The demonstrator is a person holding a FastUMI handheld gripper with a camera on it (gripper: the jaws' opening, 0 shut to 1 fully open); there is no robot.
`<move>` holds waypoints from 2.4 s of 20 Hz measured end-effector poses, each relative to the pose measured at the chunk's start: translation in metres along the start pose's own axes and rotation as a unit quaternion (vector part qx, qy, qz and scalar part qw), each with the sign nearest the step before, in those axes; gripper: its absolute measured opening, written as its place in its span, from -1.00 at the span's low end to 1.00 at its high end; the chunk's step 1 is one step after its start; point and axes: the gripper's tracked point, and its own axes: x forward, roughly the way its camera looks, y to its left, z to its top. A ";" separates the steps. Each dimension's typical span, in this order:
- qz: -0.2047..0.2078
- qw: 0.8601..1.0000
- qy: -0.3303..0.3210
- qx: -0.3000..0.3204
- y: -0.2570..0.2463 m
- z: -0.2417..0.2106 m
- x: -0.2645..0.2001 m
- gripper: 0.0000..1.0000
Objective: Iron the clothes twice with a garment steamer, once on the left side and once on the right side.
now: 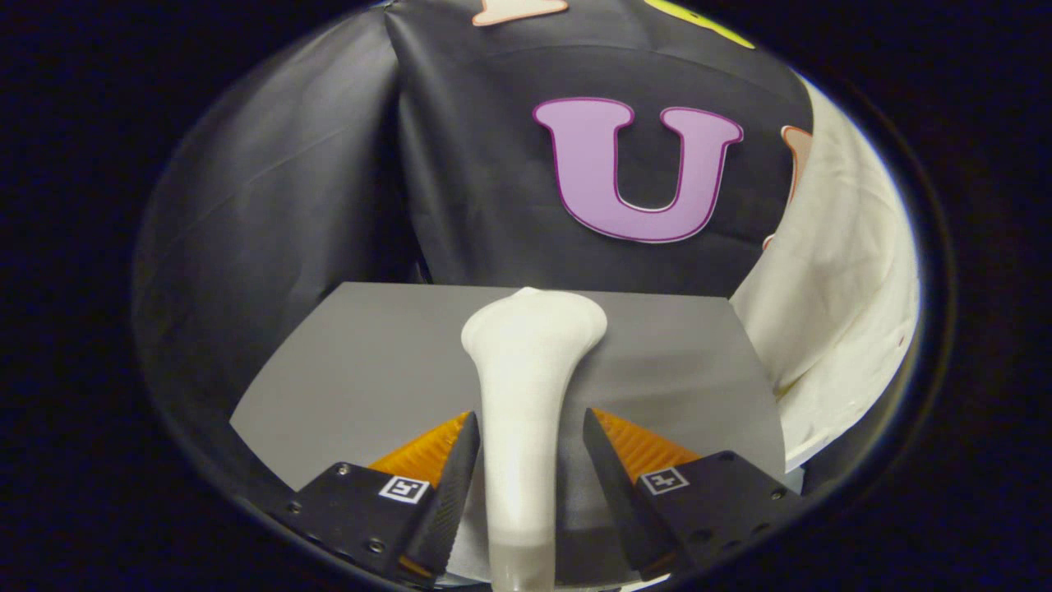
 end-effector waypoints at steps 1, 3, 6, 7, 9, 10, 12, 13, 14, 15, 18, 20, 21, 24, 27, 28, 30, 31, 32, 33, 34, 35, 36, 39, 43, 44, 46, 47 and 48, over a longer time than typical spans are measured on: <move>-0.003 1.000 0.013 0.011 0.000 -0.002 0.000 0.53; 0.005 1.000 0.008 0.022 0.013 0.003 0.003 0.21; 0.032 0.999 -0.003 -0.004 0.017 0.003 -0.002 -0.10; 0.044 0.999 -0.017 0.002 0.019 0.004 -0.003 -0.13; 0.050 0.997 -0.060 0.002 0.015 0.015 -0.007 -0.18; 0.055 0.994 -0.095 0.011 0.014 0.027 -0.015 -0.18; 0.069 0.987 -0.146 0.008 0.011 0.038 -0.029 -0.18; 0.069 0.982 -0.175 0.023 0.007 0.044 -0.035 -0.19; 0.068 0.977 -0.199 0.032 0.003 0.047 -0.048 -0.19; 0.069 0.971 -0.225 0.031 0.001 0.052 -0.059 -0.19; 0.083 0.948 -0.302 0.060 -0.006 0.056 -0.103 -0.20; 0.083 0.940 -0.321 0.081 -0.020 0.049 -0.113 -0.20; 0.090 0.938 -0.324 0.088 -0.023 0.046 -0.116 -0.20; 0.087 0.929 -0.349 0.089 -0.039 0.045 -0.139 -0.20; 0.056 0.910 -0.400 0.091 -0.066 0.057 -0.176 -0.20; 0.044 0.907 -0.408 0.092 -0.080 0.063 -0.186 -0.21; 0.020 0.899 -0.427 0.089 -0.106 0.076 -0.206 -0.21; -0.002 0.897 -0.434 0.080 -0.121 0.082 -0.211 -0.21; -0.027 0.894 -0.441 0.070 -0.141 0.086 -0.219 -0.20; -0.052 0.892 -0.446 0.062 -0.161 0.090 -0.224 -0.20; -0.073 0.892 -0.443 0.056 -0.179 0.094 -0.224 -0.20; -0.089 0.891 -0.441 0.058 -0.196 0.097 -0.223 -0.20; -0.105 0.889 -0.441 0.064 -0.215 0.101 -0.223 -0.19; -0.160 0.878 -0.441 0.095 -0.276 0.110 -0.218 -0.19; -0.154 0.891 -0.409 0.123 -0.312 0.113 -0.185 -0.19; -0.147 0.893 -0.406 0.126 -0.314 0.115 -0.178 -0.19; -0.135 0.898 -0.398 0.131 -0.316 0.117 -0.165 -0.18; -0.131 0.901 -0.393 0.128 -0.317 0.116 -0.161 -0.18; -0.128 0.900 -0.397 0.127 -0.318 0.117 -0.160 -0.18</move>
